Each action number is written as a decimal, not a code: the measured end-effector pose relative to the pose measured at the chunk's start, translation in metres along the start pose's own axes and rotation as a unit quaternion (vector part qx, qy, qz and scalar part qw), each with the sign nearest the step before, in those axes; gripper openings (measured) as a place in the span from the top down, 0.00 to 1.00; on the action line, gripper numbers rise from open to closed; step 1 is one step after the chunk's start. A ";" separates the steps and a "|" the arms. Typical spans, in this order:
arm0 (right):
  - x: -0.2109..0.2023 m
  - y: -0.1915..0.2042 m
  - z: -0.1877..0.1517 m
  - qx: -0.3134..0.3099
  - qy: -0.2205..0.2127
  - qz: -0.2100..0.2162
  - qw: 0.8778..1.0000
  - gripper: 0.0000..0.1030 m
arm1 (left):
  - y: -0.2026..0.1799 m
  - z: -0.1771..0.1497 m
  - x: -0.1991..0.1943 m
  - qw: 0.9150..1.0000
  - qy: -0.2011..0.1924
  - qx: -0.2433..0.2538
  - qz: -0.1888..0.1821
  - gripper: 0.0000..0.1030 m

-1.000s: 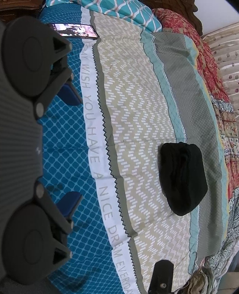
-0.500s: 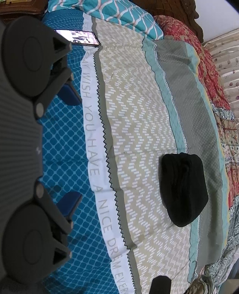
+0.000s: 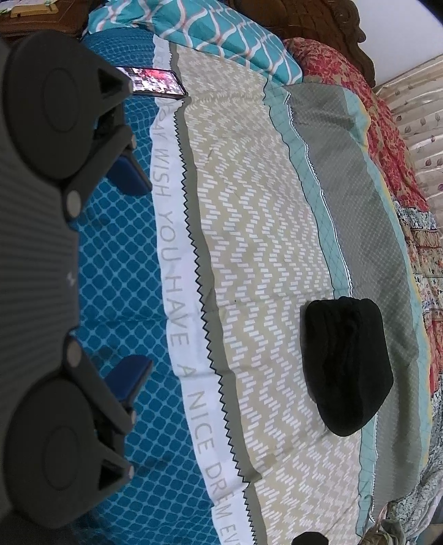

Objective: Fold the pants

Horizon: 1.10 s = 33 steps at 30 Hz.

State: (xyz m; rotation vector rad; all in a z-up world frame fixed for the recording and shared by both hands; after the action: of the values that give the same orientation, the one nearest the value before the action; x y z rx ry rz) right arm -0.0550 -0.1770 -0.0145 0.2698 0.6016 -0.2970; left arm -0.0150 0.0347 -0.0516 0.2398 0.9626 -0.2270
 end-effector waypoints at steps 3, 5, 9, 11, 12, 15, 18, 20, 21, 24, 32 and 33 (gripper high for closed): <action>0.000 0.000 0.000 0.000 0.000 0.000 1.000 0.04 | 0.000 0.000 0.001 1.000 0.001 0.002 0.002 0.00; 0.000 0.000 0.000 0.000 0.002 0.000 1.000 0.04 | 0.000 0.000 0.002 1.000 0.002 0.005 0.003 0.00; 0.002 -0.002 0.001 0.000 0.004 0.001 1.000 0.04 | -0.001 -0.001 0.004 1.000 0.003 0.012 0.008 0.00; 0.002 -0.002 0.000 0.000 0.005 0.001 1.000 0.04 | -0.001 -0.001 0.004 1.000 0.003 0.014 0.010 0.00; 0.002 -0.002 0.001 0.001 0.005 0.001 1.000 0.04 | -0.001 -0.001 0.005 1.000 0.002 0.015 0.011 0.00; 0.004 -0.003 0.000 0.002 0.008 0.001 1.000 0.04 | -0.002 -0.001 0.005 1.000 0.004 0.017 0.012 0.00; 0.006 -0.006 -0.001 0.006 0.014 0.002 1.000 0.04 | -0.005 -0.002 0.006 1.000 0.006 0.022 0.009 0.00; 0.008 -0.008 -0.002 0.008 0.020 0.002 1.000 0.04 | -0.007 -0.002 0.004 1.000 0.003 0.025 0.007 0.00; 0.009 -0.009 -0.002 0.009 0.024 0.001 1.000 0.04 | -0.008 -0.001 0.003 1.000 0.001 0.025 0.004 0.00; 0.010 -0.011 -0.001 0.007 0.027 -0.008 1.000 0.04 | -0.009 0.000 -0.002 1.000 -0.012 0.023 -0.008 0.00; 0.003 -0.009 0.002 -0.020 0.017 -0.031 0.999 0.04 | 0.000 0.008 -0.022 0.996 -0.080 0.024 -0.032 0.00; 0.002 -0.008 0.002 -0.021 0.017 -0.030 0.999 0.04 | 0.001 0.009 -0.024 0.995 -0.087 0.024 -0.038 0.00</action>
State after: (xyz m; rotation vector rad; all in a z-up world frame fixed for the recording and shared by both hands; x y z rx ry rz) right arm -0.0550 -0.1859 -0.0152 0.2171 0.6498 -0.3382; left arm -0.0207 0.0352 -0.0267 0.2239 0.7943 -0.3356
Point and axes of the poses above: each gripper's, at about its wrist camera, not at the fingertips, and x roughly the way its jaws point, y to its left, z to its top, the point moved 4 cm from there along x, roughly the way its jaws point, and after that the axes turned 15 degrees about -z, right-handed, at the moved point
